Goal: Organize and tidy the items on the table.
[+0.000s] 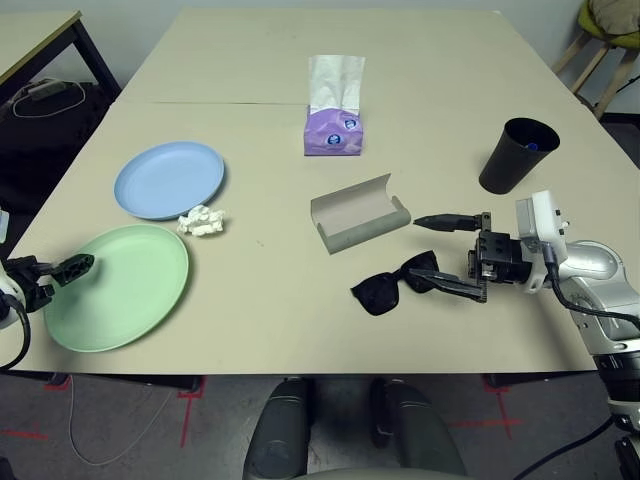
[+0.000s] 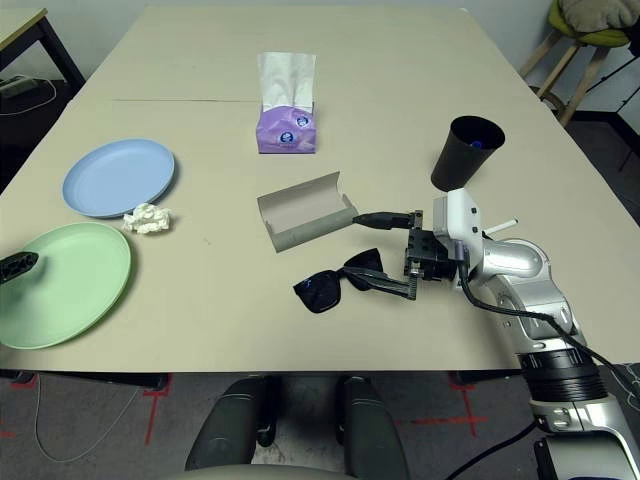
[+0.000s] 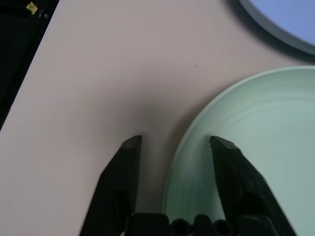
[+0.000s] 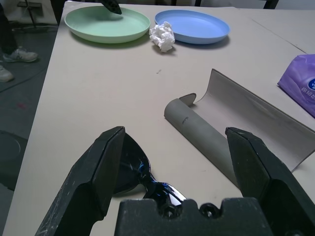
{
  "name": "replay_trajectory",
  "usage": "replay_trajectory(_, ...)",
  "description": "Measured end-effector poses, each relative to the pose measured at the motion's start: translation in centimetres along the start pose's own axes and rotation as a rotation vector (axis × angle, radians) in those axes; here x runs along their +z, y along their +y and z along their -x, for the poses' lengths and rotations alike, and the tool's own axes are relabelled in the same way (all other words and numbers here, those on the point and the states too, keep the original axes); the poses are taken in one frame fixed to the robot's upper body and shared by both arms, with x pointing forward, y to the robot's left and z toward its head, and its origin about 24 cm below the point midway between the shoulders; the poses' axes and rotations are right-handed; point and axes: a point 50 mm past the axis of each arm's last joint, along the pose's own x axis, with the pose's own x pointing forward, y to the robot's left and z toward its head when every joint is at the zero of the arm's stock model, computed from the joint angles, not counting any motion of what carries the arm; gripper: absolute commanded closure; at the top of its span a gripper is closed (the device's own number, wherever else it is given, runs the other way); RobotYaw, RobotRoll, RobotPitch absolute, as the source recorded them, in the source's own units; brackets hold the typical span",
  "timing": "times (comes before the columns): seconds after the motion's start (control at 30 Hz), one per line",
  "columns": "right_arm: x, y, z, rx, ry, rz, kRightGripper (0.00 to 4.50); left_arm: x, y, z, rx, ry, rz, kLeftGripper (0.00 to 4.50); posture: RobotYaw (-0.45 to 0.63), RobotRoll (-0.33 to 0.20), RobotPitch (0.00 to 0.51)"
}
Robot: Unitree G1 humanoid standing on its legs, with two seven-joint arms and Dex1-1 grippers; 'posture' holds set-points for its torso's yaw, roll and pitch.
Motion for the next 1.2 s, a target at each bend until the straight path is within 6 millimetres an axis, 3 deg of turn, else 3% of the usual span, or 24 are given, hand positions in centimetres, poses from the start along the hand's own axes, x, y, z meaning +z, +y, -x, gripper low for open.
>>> replay_trajectory(0.13,0.0,0.0,0.0,-0.006,-0.004,-0.001,0.00,-0.3,0.1,0.1,-0.013,0.011,0.000,4.04,0.08,0.000,0.142)
replay_trajectory(0.2,0.0,0.0,0.0,-0.008,-0.004,-0.001,0.00,-0.2,0.0,0.2,-0.038,0.005,0.001,4.49,0.08,0.000,0.142)
replay_trajectory(0.77,0.1,0.0,0.0,-0.008,-0.006,0.000,0.00,0.0,0.5,0.9,-0.072,0.003,0.016,4.49,0.08,0.000,0.141)
replay_trajectory(1.2,0.1,-0.2,-0.1,-0.009,-0.005,0.005,0.00,-0.9,1.0,3.2,-0.167,-0.024,0.060,4.49,0.10,0.000,0.144)
